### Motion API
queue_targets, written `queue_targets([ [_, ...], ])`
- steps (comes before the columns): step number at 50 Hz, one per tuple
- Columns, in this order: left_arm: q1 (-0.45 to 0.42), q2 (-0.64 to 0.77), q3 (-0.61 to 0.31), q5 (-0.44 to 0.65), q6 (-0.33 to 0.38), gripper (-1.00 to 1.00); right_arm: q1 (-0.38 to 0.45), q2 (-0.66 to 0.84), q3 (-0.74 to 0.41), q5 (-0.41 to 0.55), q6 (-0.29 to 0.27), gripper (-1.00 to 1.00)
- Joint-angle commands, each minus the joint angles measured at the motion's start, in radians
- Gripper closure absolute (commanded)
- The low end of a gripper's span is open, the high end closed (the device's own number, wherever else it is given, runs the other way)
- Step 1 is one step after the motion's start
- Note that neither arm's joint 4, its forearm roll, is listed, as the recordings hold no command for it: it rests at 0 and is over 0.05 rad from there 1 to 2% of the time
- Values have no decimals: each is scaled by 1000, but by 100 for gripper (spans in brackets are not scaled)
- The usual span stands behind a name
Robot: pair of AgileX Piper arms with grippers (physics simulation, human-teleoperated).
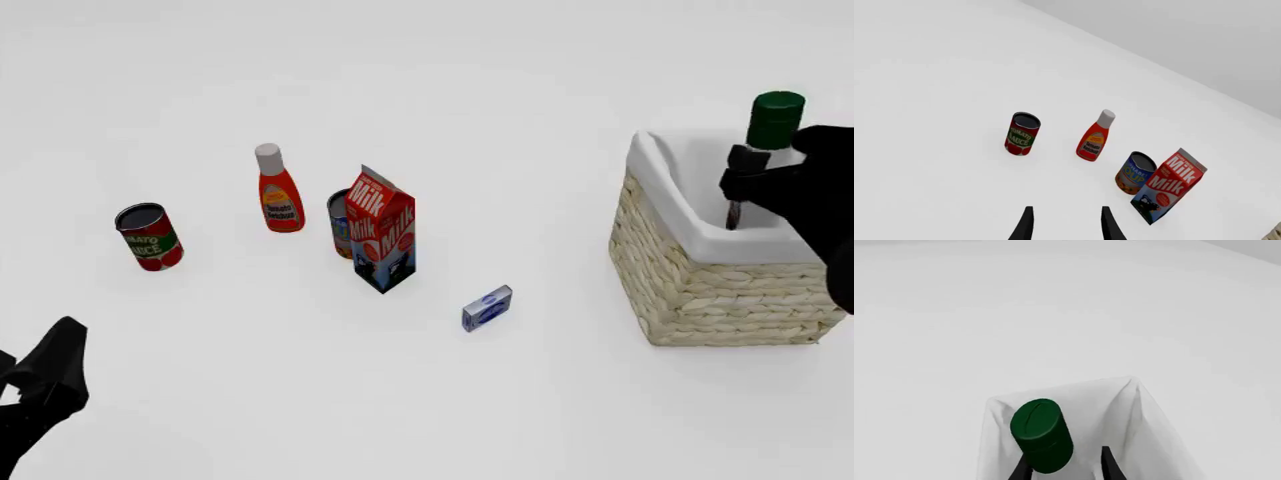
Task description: Pick the salad dressing and place it in the basket.
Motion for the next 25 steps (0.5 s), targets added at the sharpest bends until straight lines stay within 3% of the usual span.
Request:
queue_targets([
  [1, 7, -18, 0, 14, 328, -100, 8, -12, 10, -12, 16, -100],
  [25, 7, -42, 0, 42, 327, -100, 20, -87, 30, 3, 15, -100],
])
